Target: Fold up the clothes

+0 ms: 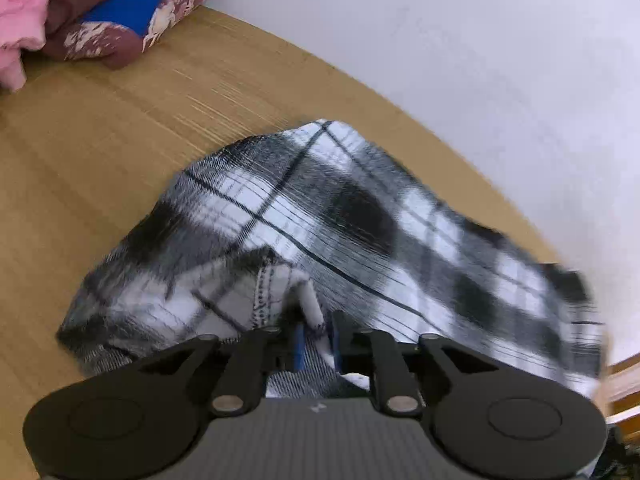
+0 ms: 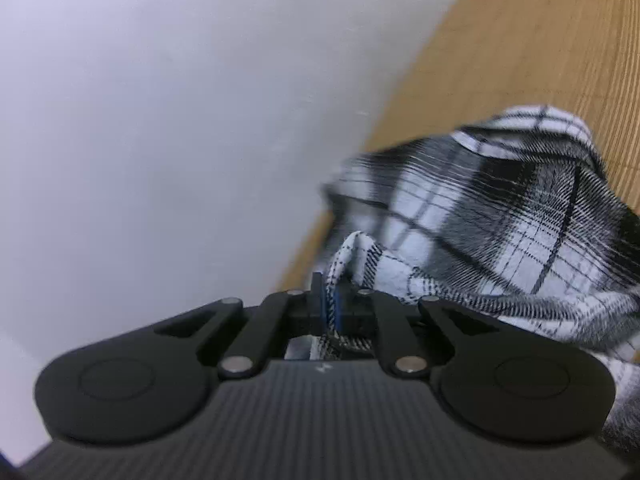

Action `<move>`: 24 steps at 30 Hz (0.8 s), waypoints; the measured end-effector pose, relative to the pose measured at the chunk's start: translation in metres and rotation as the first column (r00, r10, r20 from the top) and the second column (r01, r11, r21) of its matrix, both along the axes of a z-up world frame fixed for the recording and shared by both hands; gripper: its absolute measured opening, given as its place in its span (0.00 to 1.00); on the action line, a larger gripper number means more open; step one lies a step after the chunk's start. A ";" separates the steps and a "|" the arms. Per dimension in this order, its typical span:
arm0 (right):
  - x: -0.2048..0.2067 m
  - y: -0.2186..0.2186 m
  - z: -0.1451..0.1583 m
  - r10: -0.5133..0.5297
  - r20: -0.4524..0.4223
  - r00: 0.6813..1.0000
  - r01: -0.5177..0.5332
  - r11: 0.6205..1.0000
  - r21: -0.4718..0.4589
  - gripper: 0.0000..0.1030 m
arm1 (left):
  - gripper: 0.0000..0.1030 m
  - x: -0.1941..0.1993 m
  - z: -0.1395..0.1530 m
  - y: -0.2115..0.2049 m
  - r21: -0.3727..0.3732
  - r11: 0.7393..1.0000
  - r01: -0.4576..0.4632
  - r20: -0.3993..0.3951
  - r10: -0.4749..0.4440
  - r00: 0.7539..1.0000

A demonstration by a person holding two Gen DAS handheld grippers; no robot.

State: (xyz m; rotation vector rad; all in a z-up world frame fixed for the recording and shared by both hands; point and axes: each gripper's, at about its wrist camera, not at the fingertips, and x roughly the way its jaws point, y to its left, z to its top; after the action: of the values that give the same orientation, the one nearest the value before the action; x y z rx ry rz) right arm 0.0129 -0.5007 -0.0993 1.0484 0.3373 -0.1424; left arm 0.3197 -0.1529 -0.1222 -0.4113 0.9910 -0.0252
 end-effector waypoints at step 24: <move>-0.064 -0.012 0.035 0.105 -0.253 0.962 -0.204 0.891 -0.405 0.61 | 0.64 -0.056 0.021 -0.006 0.123 0.971 0.203 0.001 -0.204 0.979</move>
State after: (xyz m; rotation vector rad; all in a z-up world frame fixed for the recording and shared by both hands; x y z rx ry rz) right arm -0.0506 -0.5124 -0.0641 0.5638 0.5671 -0.1826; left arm 0.2640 -0.1589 -0.1008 -0.1953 1.0127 -0.1515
